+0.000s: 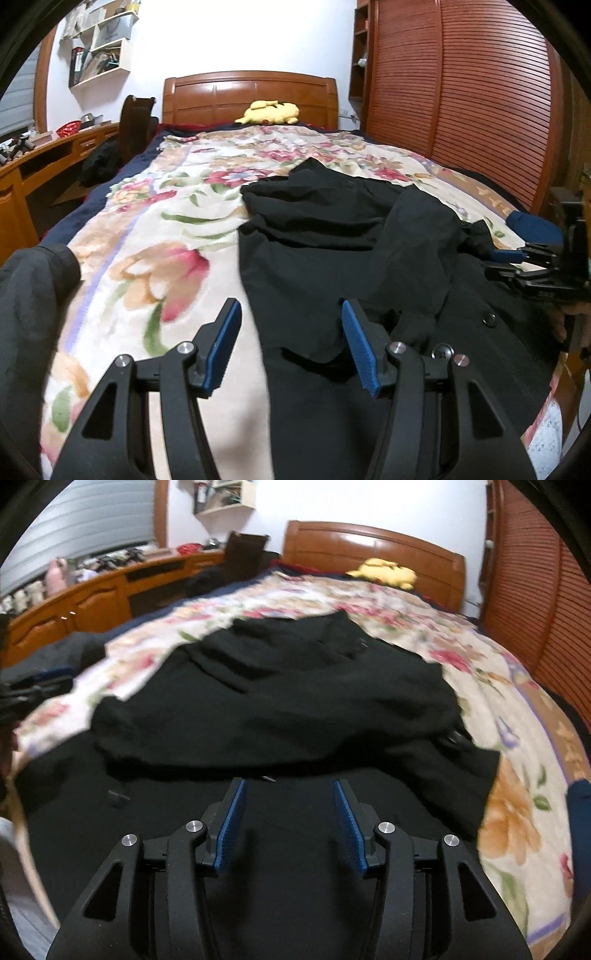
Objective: Fold large clothes
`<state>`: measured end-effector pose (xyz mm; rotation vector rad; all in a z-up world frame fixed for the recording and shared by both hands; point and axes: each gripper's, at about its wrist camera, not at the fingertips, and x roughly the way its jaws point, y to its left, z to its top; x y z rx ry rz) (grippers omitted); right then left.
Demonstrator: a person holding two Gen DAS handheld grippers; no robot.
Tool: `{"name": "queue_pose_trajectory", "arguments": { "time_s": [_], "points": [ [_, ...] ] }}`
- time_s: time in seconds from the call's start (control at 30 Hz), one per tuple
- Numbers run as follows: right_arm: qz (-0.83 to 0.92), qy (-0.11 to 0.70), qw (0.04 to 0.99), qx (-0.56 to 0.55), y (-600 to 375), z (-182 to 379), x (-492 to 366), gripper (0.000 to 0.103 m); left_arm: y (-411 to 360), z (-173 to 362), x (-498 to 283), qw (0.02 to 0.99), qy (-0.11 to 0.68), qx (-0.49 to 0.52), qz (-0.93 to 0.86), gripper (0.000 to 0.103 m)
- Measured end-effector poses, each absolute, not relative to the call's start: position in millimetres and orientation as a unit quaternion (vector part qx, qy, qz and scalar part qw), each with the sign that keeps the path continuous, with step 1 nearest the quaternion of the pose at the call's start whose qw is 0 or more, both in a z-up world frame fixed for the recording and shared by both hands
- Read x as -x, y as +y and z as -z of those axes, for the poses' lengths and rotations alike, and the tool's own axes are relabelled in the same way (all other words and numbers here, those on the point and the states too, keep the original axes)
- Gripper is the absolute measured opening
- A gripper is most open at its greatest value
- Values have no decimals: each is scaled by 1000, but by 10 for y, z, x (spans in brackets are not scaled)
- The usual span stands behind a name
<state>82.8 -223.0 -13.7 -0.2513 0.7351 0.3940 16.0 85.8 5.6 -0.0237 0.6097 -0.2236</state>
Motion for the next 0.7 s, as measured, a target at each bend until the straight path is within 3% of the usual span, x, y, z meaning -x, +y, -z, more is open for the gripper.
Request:
{"name": "queue_pose_trajectory", "arguments": {
  "time_s": [0.37,0.7],
  "points": [
    [-182,407,894,40,-2681,465,-1054,50,567,34,-267,938,324,-8,124,56],
    [-179,406,895,56,-2605,468,-999,50,323,300,-529,911,385,-1,146,56]
  ]
}}
